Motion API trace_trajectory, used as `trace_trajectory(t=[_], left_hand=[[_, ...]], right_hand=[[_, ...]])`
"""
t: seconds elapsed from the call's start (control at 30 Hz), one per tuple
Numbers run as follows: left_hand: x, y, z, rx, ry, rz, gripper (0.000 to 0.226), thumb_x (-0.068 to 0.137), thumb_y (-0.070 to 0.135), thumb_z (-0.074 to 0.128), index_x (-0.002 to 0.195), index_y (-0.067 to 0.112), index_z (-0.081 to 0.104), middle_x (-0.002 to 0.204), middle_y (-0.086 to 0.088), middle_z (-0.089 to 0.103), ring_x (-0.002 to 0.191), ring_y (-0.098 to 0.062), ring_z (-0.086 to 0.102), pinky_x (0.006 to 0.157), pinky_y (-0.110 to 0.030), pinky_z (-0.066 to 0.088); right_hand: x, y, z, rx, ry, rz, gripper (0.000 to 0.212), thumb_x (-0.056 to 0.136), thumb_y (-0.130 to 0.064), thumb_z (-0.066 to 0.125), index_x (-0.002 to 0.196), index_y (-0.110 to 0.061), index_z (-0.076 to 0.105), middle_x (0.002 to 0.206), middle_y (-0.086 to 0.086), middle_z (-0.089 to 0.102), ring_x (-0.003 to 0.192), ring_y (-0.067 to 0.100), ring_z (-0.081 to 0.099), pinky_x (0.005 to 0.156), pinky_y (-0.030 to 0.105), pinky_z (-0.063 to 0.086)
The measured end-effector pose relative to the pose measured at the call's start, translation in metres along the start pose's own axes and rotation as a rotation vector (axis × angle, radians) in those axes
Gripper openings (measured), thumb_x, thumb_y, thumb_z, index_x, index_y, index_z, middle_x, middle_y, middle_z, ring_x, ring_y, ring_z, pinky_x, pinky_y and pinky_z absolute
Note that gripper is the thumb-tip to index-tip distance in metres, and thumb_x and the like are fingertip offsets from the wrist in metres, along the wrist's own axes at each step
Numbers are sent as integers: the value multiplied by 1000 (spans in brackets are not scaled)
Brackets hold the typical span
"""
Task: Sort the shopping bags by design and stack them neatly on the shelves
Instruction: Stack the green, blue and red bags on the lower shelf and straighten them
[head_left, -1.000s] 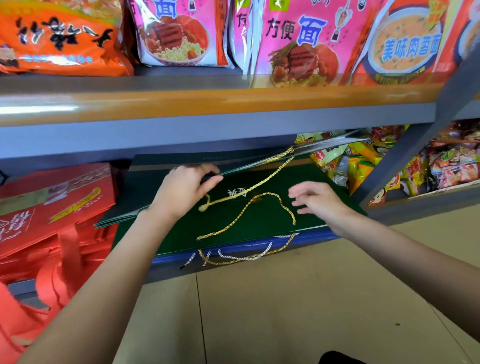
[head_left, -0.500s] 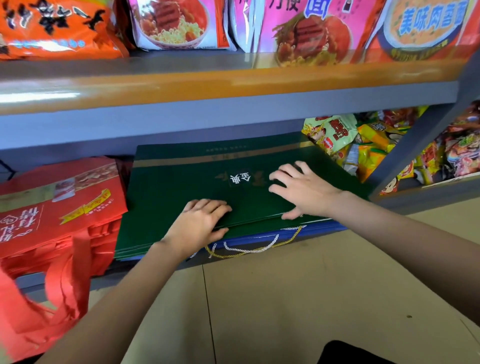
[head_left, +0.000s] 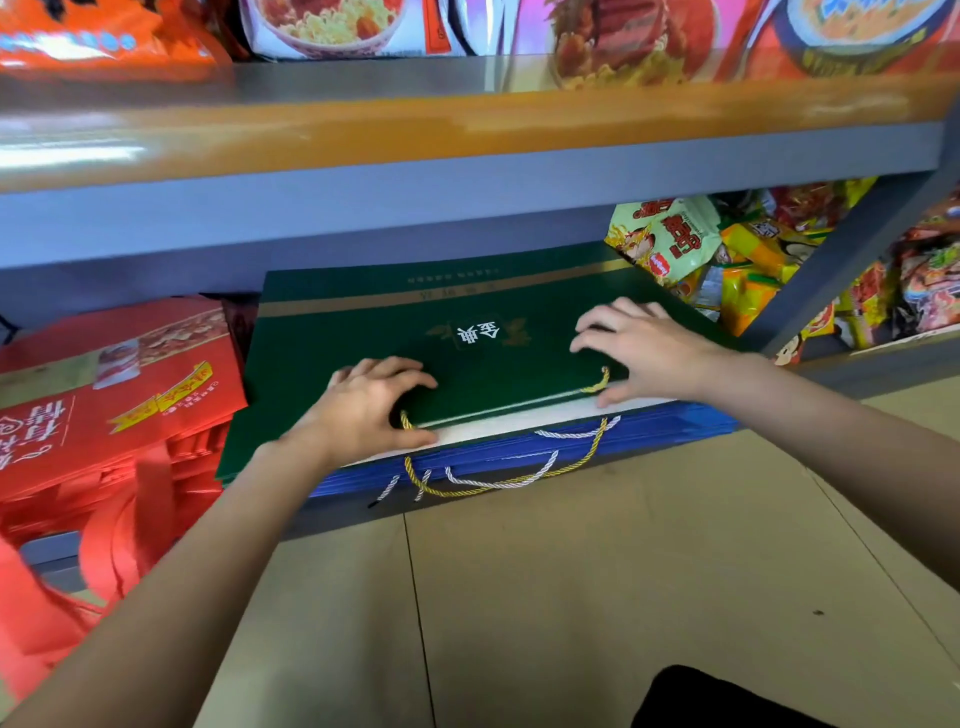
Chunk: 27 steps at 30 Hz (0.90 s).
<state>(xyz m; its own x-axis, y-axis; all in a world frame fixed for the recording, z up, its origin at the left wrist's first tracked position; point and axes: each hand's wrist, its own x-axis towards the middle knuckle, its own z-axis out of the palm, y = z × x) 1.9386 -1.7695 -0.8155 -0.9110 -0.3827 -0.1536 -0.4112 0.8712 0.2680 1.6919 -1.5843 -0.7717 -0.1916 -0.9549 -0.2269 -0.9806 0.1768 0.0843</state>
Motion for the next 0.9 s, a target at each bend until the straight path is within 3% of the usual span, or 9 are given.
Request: trace_trajectory(t=[0.07,0.13,0.23,0.43,0.6,0.77,0.9], left_hand=[[1,-2,-7,-11,15,-2,63,81,51,64,137,35,41,148,12,32,132,-18,29,107,-33,20],[0,-3,-9,-4,-21,-11,65,80,50,66,138,36,39,147,11,32,131,-19,29,105,-34,22],[-3,0,-4,41,-165,-49,75,79,48,69,142,37,29,149,8,27,132,-21,28,104,-37,27],[1,4,11,132,-160,-95,93,74,54,70,147,35,16,154,3,15,136,-25,20,110,-44,23],[3,5,9,72,-106,-77,87,78,57,64,147,34,18,152,5,21,135,-24,24,110,-41,22],[5,11,-2,55,101,-9,60,92,44,52,144,19,34,144,-2,42,128,-28,41,105,-35,31],[4,10,-19,166,315,150,48,90,40,48,122,8,62,116,-11,67,98,-35,65,84,-46,50]], right_hand=[[0,8,-6,125,47,80,71,74,-50,72,135,-25,43,141,-3,32,129,19,25,105,41,26],[0,7,-2,165,-25,120,75,74,-51,72,137,-25,40,143,-1,30,130,21,24,105,44,27],[0,2,15,74,-194,103,86,74,-52,72,143,-24,28,146,1,25,132,23,24,106,44,29],[3,5,16,-70,-143,38,87,74,-52,71,145,-26,26,146,-1,26,132,21,24,107,42,25],[-4,19,-9,97,83,83,70,72,-46,75,133,-25,47,139,-3,36,129,21,30,106,42,25],[-2,26,-28,320,357,84,49,76,-31,75,120,-16,58,129,2,46,123,22,41,106,46,32],[-12,15,-18,234,452,63,52,79,-24,73,124,-9,54,133,11,42,123,28,38,102,49,36]])
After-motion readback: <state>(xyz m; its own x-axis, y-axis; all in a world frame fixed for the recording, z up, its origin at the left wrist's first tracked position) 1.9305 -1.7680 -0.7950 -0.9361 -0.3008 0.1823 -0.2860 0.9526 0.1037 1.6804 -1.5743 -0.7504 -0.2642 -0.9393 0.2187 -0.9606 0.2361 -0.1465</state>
